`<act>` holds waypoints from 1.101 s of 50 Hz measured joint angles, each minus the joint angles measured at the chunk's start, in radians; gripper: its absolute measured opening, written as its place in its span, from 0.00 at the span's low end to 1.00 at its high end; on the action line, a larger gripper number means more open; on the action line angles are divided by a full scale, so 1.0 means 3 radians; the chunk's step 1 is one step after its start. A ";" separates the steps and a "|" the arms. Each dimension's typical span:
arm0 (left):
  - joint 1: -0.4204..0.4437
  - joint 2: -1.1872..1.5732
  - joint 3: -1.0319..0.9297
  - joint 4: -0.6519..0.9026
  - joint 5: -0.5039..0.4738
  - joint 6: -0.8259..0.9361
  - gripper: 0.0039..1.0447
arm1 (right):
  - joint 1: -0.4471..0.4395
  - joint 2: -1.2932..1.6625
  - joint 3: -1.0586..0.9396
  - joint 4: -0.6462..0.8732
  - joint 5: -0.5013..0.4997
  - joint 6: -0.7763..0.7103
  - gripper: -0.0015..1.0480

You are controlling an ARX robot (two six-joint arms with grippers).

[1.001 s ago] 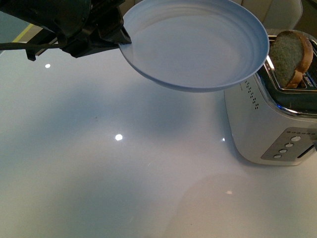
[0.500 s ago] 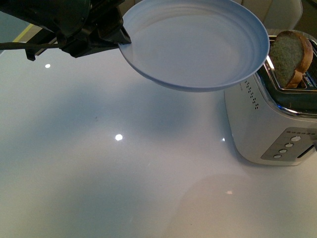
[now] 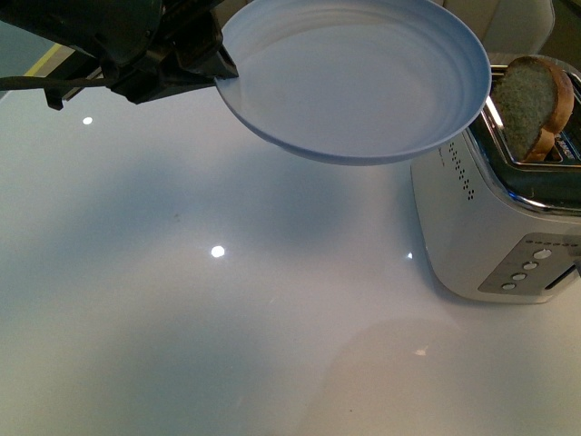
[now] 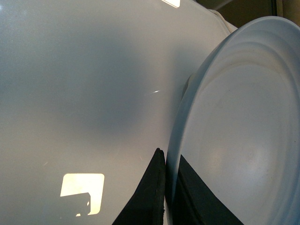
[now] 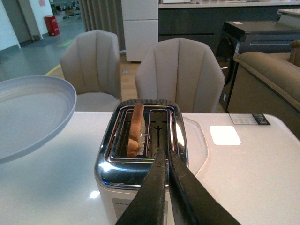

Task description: Left arm holds plate, right arm toasts bread

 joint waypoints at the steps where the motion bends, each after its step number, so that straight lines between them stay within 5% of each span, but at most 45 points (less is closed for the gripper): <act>1: 0.0003 0.0000 0.0000 0.0000 0.0000 0.0000 0.02 | 0.0000 0.0000 0.0000 0.0000 0.0000 0.0000 0.14; 23: 0.0071 0.0008 -0.0050 0.0024 0.0010 0.0090 0.02 | 0.0000 -0.0001 0.0000 -0.0001 0.0000 0.0001 0.92; 41: 0.0481 0.0161 -0.0163 0.0085 0.0088 0.0371 0.02 | 0.0000 -0.0001 0.0000 -0.0001 0.0000 0.0001 0.92; 55: 0.1227 0.0615 -0.0289 0.0318 0.0177 0.0842 0.02 | 0.0000 -0.0004 0.0000 -0.0001 0.0000 0.0001 0.92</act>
